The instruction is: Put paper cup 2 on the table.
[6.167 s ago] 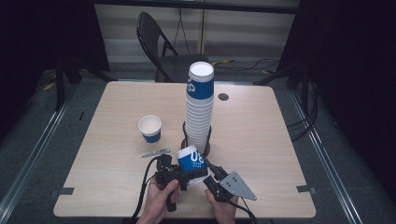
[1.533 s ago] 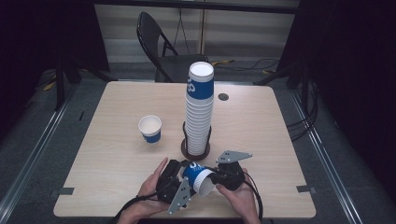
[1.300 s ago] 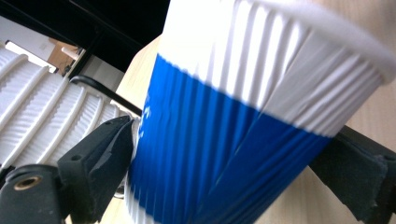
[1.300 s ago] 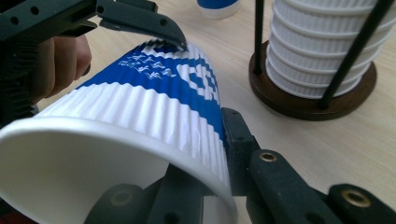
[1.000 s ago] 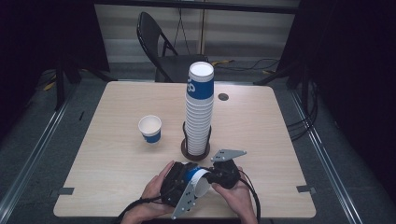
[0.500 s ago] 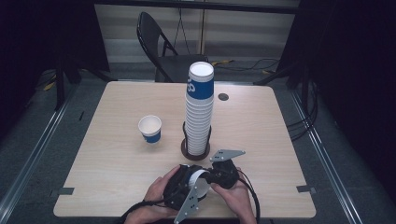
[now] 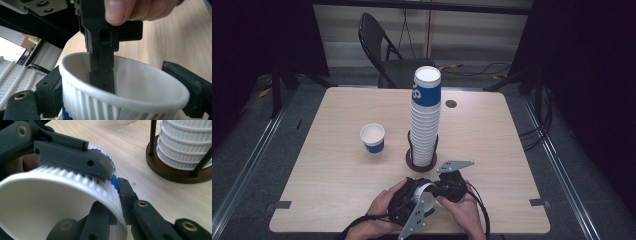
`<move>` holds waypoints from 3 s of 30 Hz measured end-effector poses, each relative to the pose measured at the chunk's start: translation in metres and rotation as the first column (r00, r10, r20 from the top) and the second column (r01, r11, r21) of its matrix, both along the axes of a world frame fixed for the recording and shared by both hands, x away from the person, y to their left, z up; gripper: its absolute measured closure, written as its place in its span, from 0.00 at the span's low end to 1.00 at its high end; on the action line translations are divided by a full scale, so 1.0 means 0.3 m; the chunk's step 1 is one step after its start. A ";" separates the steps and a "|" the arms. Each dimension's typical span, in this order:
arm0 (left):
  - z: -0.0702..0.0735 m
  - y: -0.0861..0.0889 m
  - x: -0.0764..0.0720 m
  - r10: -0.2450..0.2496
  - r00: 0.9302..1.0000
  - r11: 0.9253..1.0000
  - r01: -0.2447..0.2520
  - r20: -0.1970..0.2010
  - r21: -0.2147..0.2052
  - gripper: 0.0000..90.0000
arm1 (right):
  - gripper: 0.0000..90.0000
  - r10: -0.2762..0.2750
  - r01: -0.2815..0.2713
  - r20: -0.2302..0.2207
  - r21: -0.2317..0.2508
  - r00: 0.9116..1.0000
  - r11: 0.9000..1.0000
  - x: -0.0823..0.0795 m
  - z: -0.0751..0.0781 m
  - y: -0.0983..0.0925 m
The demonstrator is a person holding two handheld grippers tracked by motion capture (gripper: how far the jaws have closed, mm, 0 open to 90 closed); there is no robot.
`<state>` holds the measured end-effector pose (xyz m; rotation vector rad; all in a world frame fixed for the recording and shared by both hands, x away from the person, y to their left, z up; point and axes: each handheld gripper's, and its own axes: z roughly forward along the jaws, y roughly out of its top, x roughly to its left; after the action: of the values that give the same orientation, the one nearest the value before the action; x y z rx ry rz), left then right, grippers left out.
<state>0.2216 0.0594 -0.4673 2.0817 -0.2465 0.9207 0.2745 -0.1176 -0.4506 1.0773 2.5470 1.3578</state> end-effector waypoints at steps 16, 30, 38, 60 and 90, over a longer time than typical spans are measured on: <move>0.009 0.013 0.011 0.026 1.000 0.999 -0.026 -0.005 -0.019 0.17 | 0.95 -0.026 0.026 -0.010 0.027 1.000 0.999 0.004 0.007 0.001; 0.023 0.066 0.089 0.119 0.973 0.966 -0.159 -0.200 -0.202 0.17 | 0.71 -0.132 0.116 0.083 0.171 0.988 0.978 -0.012 0.016 -0.058; 0.021 0.105 0.130 0.156 0.936 0.929 -0.247 -0.315 -0.274 0.17 | 0.57 -0.204 0.167 0.133 0.248 0.970 0.954 -0.020 0.025 -0.100; 0.051 0.271 0.215 0.163 0.829 0.801 -0.427 -0.534 -0.418 0.17 | 0.16 -0.418 0.350 0.228 0.287 0.879 0.892 -0.053 -0.025 -0.194; -0.014 0.487 0.309 0.273 0.721 0.632 -0.634 -0.637 -0.446 0.16 | 0.16 -0.572 0.516 0.330 0.247 0.751 0.820 -0.066 -0.135 -0.257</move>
<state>0.3145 0.2054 -0.4714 1.6389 0.8621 0.5590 0.2546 -0.1949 -0.4912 1.2801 1.6806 1.4085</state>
